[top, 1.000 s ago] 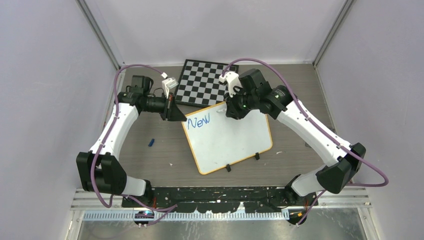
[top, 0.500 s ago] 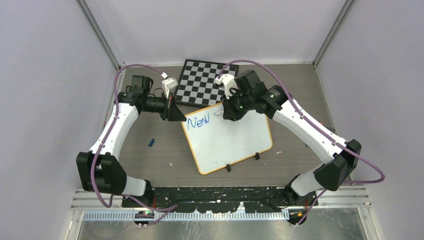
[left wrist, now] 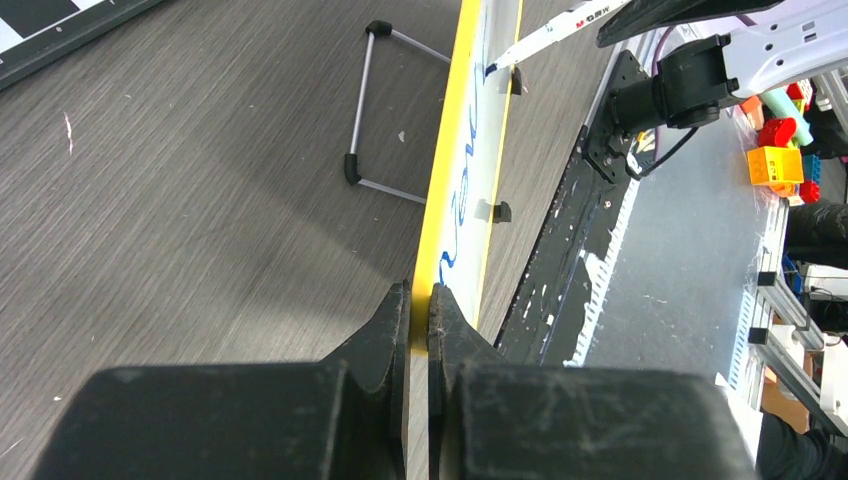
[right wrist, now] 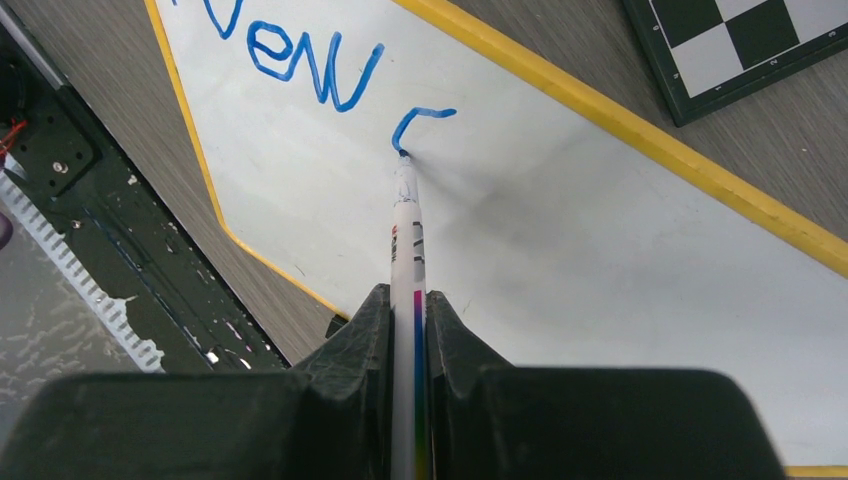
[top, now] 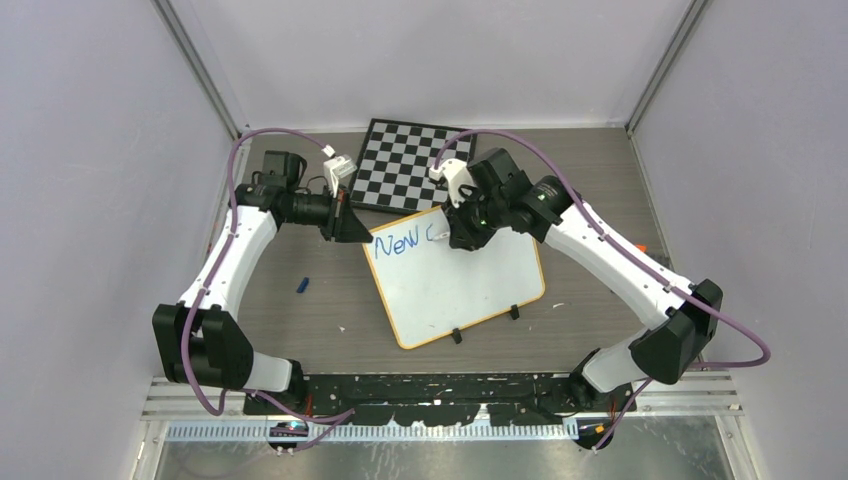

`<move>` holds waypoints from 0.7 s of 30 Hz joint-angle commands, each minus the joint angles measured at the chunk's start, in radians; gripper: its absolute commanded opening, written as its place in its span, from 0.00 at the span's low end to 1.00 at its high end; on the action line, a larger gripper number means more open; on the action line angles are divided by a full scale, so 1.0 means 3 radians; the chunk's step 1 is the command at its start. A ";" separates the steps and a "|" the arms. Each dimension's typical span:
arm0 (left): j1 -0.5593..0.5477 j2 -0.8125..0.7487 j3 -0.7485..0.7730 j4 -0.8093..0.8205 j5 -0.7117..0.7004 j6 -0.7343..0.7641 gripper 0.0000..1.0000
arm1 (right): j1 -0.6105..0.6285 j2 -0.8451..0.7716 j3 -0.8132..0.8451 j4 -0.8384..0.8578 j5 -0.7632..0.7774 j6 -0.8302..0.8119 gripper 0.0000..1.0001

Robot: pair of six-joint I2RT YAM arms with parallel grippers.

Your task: Write a sentence on the whiteboard

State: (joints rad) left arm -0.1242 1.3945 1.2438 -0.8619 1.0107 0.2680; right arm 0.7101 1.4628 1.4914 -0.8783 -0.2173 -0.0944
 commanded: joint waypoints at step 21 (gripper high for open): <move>-0.0108 0.0028 0.0032 -0.0118 -0.0143 0.0098 0.00 | -0.0121 0.0041 0.0352 0.0015 0.0245 -0.0176 0.00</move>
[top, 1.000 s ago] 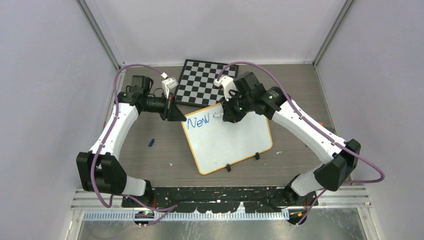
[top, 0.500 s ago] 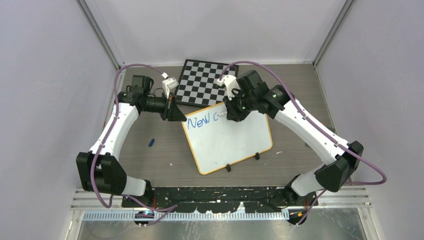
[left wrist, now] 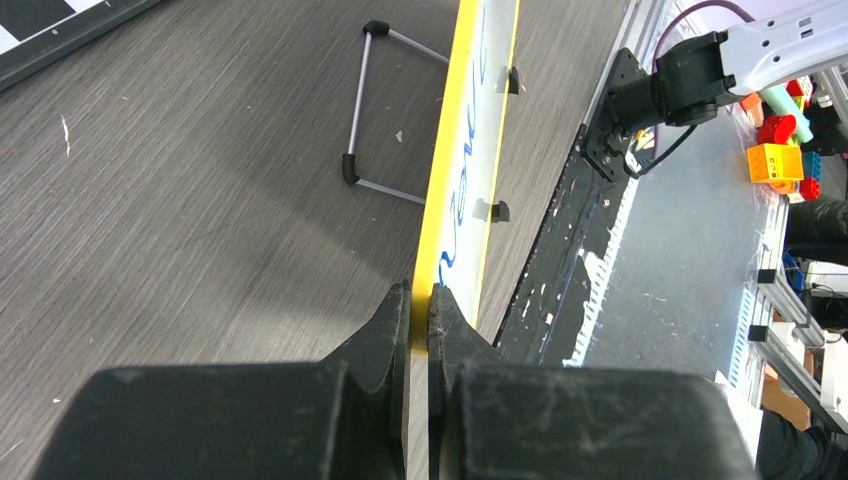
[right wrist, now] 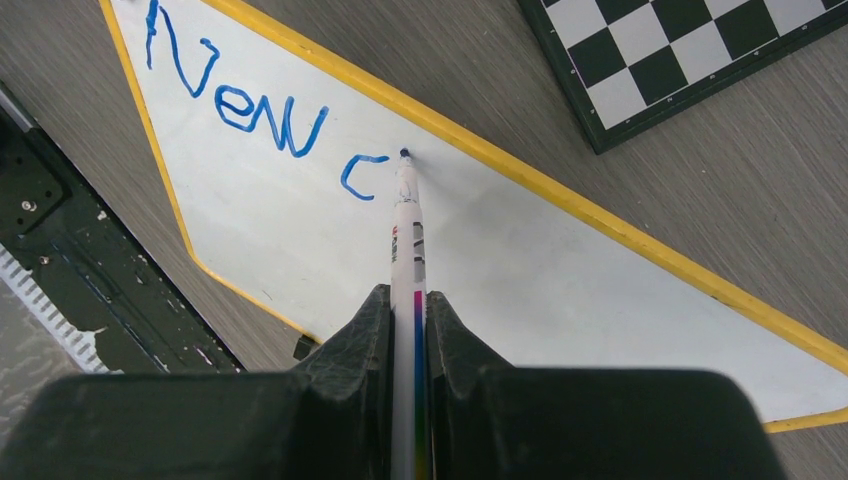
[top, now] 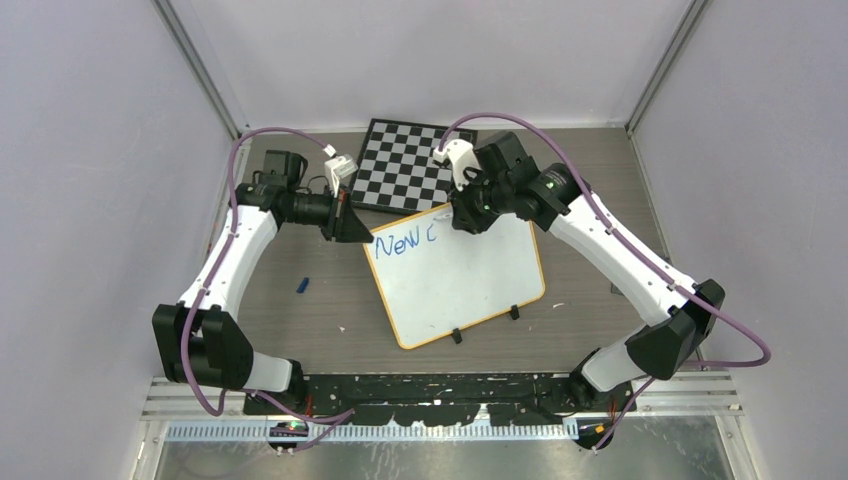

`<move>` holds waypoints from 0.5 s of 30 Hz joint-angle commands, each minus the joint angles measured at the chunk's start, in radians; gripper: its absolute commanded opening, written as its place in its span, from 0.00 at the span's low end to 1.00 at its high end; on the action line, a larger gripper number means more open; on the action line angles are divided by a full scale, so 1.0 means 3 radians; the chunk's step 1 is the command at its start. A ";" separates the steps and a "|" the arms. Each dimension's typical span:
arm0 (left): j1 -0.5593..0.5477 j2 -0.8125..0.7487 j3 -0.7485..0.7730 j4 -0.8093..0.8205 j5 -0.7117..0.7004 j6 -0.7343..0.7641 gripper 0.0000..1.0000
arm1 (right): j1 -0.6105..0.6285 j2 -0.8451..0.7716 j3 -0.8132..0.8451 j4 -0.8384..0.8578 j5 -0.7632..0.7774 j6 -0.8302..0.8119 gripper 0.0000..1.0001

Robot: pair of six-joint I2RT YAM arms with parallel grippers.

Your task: Write a sentence on the whiteboard

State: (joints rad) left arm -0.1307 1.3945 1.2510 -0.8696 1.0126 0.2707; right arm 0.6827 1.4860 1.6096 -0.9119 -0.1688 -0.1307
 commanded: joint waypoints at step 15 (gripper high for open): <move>-0.0093 0.0044 0.0002 -0.0082 -0.0149 0.0086 0.00 | -0.0021 -0.0254 -0.0448 0.0123 -0.0092 0.0093 0.00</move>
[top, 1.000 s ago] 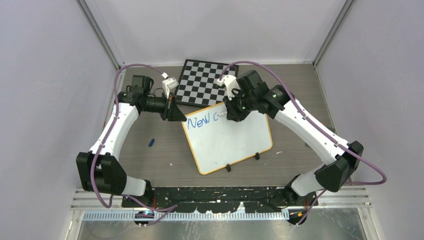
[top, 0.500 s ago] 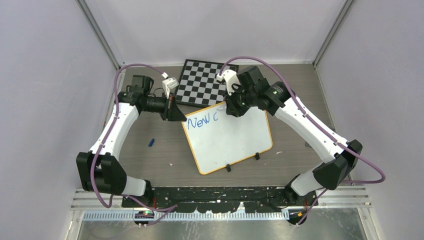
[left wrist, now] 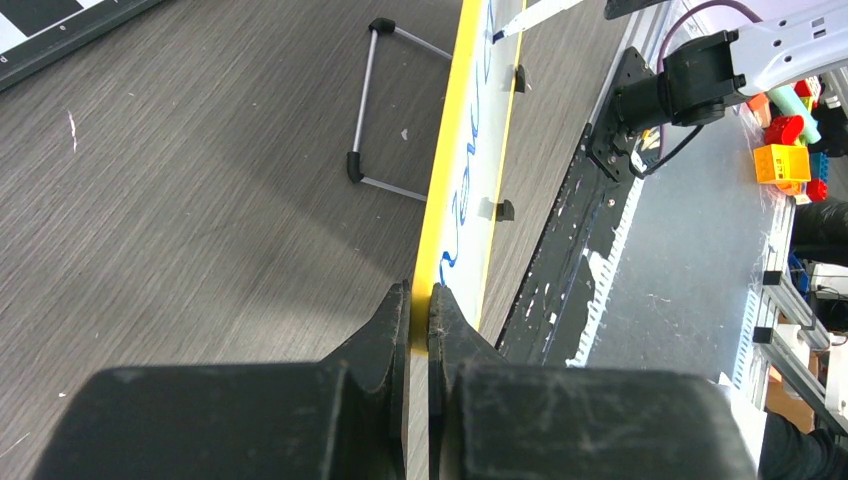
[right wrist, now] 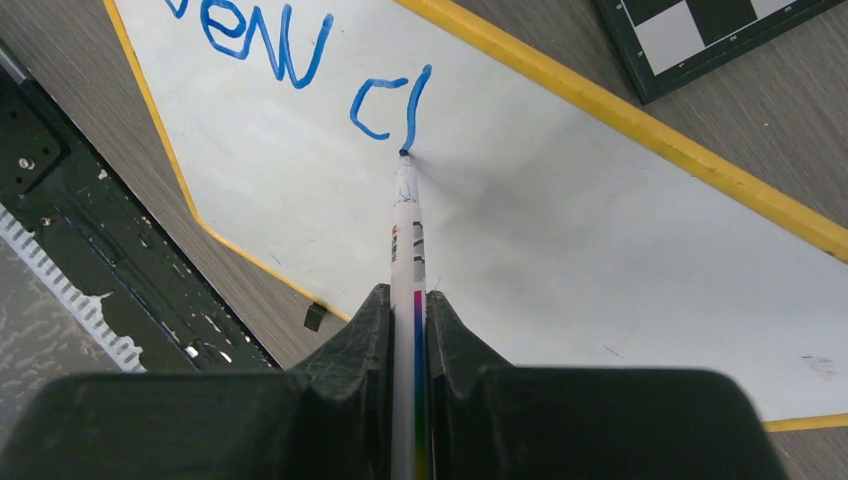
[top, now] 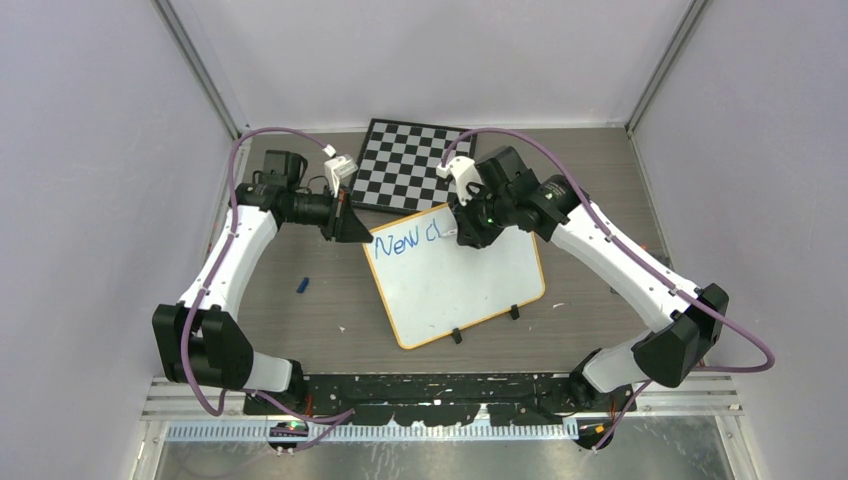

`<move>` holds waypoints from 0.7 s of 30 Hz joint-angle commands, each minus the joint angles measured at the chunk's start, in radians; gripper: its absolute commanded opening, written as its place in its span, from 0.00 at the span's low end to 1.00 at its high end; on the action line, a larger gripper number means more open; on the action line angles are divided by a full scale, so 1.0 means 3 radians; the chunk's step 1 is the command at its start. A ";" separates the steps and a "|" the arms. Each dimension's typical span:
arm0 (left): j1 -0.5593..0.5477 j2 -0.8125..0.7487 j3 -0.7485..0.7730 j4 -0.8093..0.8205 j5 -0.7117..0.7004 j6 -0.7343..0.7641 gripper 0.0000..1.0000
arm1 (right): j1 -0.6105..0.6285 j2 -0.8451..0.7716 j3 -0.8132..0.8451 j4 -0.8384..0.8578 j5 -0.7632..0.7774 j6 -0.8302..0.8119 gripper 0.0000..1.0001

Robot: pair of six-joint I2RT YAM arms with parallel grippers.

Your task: Write a sentence on the whiteboard

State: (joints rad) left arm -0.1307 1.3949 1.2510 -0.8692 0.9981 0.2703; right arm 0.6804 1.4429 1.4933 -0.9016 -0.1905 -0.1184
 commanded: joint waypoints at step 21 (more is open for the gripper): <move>-0.0091 0.0036 0.0007 -0.0095 -0.0136 0.0086 0.00 | -0.0072 0.0072 0.0272 0.0109 0.0114 -0.0058 0.00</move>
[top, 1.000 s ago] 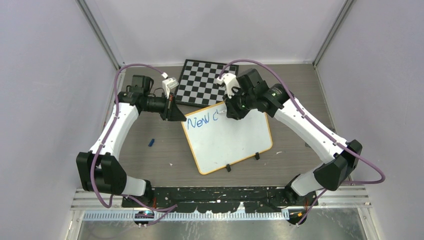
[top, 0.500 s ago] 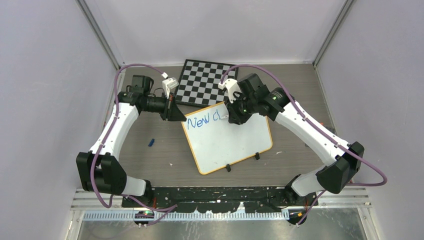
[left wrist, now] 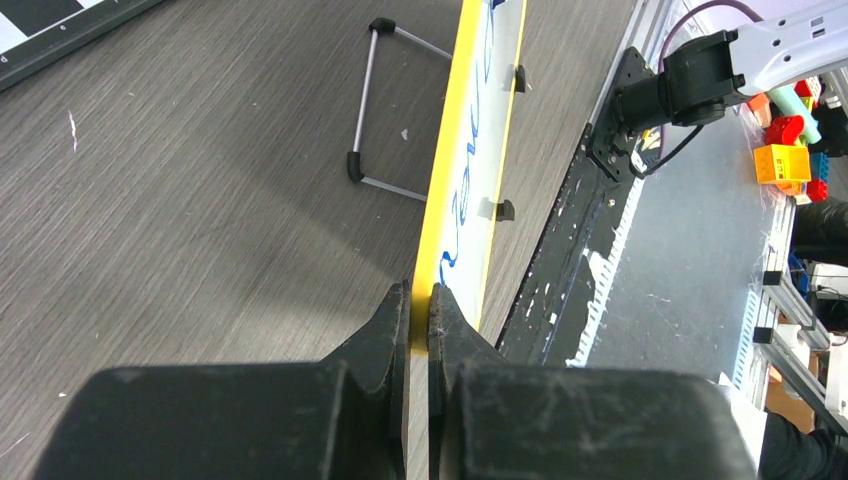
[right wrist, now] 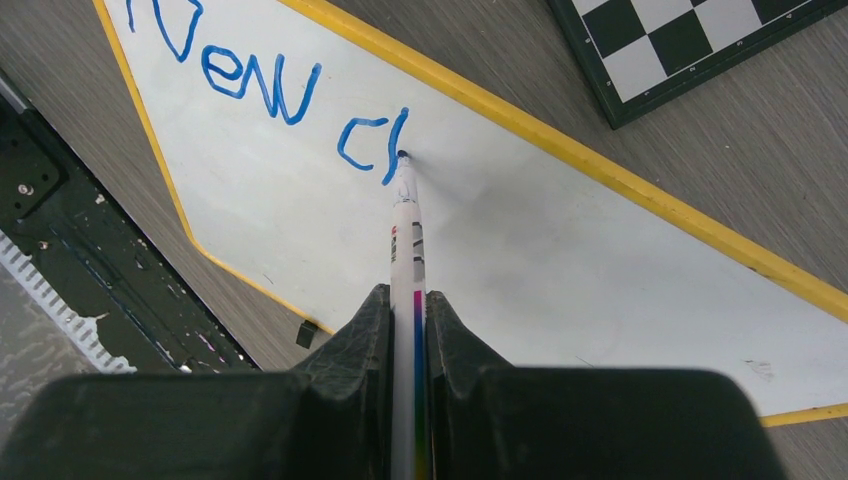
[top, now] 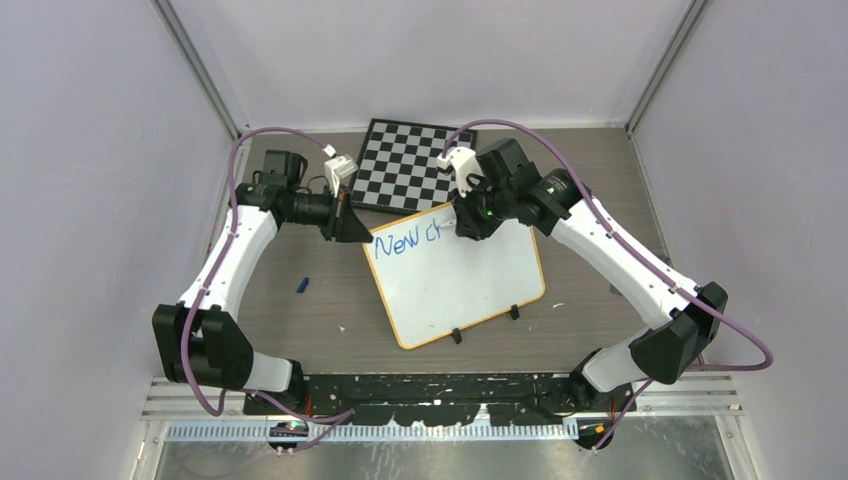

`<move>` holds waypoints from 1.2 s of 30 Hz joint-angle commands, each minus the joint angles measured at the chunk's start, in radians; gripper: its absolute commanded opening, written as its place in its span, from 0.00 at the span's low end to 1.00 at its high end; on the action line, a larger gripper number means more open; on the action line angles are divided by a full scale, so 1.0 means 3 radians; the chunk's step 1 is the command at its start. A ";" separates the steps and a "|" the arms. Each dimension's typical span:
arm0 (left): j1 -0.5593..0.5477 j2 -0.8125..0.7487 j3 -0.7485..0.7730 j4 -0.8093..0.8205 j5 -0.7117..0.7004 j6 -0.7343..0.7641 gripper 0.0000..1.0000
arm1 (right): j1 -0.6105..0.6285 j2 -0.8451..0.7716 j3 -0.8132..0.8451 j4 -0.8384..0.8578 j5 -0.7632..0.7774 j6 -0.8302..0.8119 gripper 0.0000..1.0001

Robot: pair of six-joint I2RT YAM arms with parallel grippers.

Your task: Write a sentence on the whiteboard

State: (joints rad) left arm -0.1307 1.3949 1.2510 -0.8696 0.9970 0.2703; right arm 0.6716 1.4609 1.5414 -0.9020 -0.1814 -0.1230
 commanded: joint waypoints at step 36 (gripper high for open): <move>-0.0133 0.0090 0.0043 -0.0108 -0.0150 0.0096 0.00 | -0.0135 -0.0237 -0.0047 -0.0156 -0.0322 -0.0070 0.00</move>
State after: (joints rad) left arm -0.1379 1.3968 1.2583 -0.8745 0.9951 0.2707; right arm 0.6373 1.4368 1.4845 -0.9447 -0.2653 -0.1299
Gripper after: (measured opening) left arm 0.039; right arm 0.181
